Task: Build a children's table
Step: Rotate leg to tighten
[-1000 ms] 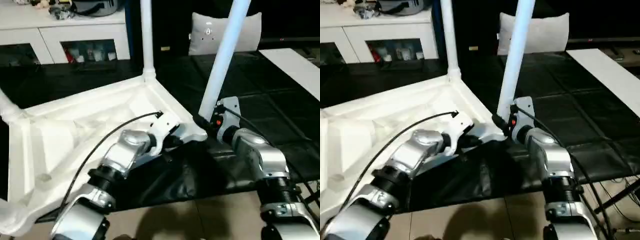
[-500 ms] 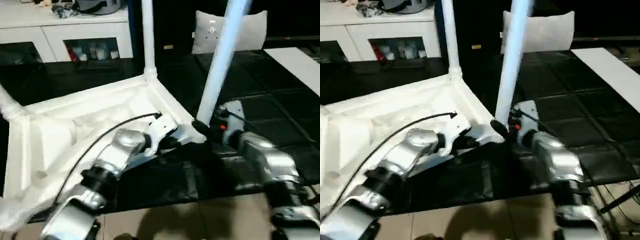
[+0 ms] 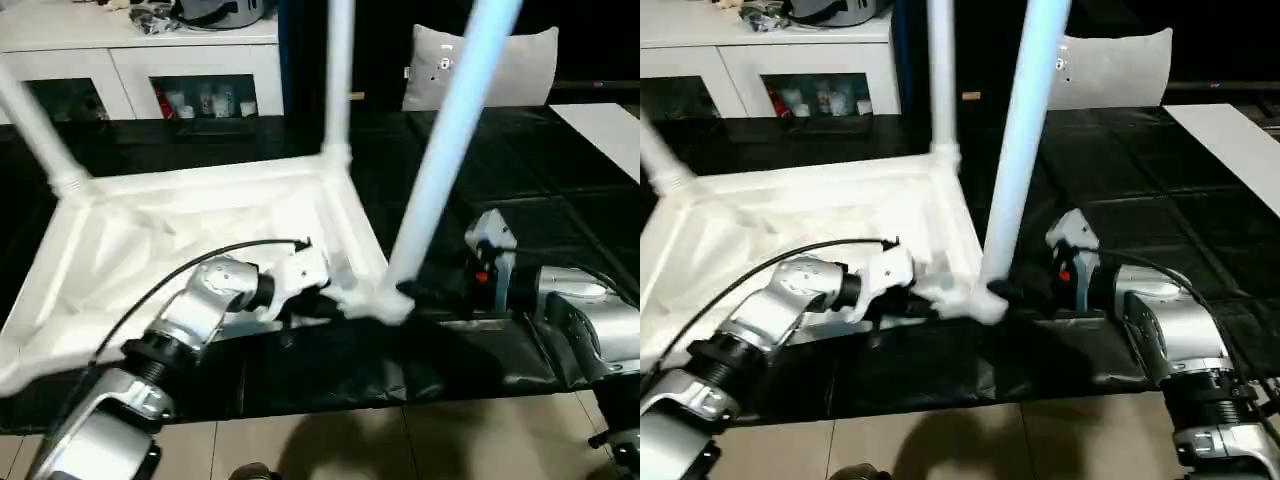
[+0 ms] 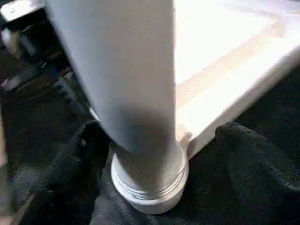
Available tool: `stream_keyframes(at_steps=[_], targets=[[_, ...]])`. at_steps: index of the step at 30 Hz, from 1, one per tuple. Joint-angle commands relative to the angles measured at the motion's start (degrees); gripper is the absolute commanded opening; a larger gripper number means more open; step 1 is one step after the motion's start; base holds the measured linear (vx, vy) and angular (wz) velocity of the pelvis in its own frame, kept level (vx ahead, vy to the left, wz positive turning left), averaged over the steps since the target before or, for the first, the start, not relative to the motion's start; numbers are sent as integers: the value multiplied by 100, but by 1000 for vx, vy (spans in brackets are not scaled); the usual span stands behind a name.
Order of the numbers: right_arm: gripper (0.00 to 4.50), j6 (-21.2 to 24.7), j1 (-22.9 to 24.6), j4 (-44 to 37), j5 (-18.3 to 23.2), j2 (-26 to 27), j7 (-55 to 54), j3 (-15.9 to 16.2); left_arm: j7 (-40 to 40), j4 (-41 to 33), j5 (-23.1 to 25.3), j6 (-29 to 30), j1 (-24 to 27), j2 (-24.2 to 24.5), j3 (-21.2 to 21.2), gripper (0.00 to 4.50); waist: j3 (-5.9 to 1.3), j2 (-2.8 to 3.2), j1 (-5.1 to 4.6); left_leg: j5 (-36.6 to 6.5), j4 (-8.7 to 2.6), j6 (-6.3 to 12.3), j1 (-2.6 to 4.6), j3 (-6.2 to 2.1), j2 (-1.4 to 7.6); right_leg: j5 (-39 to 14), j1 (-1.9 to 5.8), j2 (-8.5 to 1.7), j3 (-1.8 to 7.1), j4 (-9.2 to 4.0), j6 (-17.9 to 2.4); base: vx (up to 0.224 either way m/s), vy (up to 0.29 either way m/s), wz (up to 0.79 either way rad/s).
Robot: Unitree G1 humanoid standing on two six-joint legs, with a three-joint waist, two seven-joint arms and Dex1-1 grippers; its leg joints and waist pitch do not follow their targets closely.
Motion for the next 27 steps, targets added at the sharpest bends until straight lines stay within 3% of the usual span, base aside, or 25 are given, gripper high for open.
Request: stream_keyframes(at_steps=[1,4,5,6,9,17,25,27], targets=[[360,-45,2,-8,56,-54,225,86,-403,-217,-9,-187,-50,59,-182,0,-411,-55,-12,-1352,-394,276,109,-53,241,-1668,292,-368,281,-471,-1082,0,0,0],[341,-45,10,-16,64,-85,415,150,-579,-261,-83,-152,-51,90,-172,0,-415,-51,10,-1360,-399,247,112,-59,253,-1656,291,-373,283,-460,-1096,0,0,0],[341,-53,33,-70,60,-76,499,198,-669,-260,-109,-154,-63,106,-159,0,-415,-89,2,-1333,-402,250,101,-59,254,-1604,296,-368,284,-452,-1108,0,0,0],[309,-56,47,-103,70,-69,521,218,-701,-254,-118,-162,-66,116,-154,0,-416,-83,5,-1293,-400,255,98,-59,250,-1584,298,-371,284,-445,-1115,0,0,0],[301,31,88,-176,162,-75,656,283,-736,-197,-133,-227,-83,130,-146,0,-418,-82,13,-1244,-391,278,97,-53,246,-1564,296,-376,287,-447,-1123,0,0,0],[221,110,174,-287,221,-58,756,321,-731,-143,-124,-267,-70,115,-122,0,-411,-80,25,-1303,-398,247,105,-58,248,-1819,286,-382,286,-476,-1025,0,0,0],[200,495,417,-623,423,266,270,208,-491,-409,-293,206,102,-56,61,0,-418,-105,26,-1144,-398,287,88,-57,249,-1656,289,-373,287,-441,-1040,0,0,0],[198,550,396,-584,326,426,-123,154,-384,-483,-319,379,133,-106,103,0,-395,-105,0,-1305,-408,219,95,-60,233,-2009,281,-382,280,-489,-963,0,0,0]])
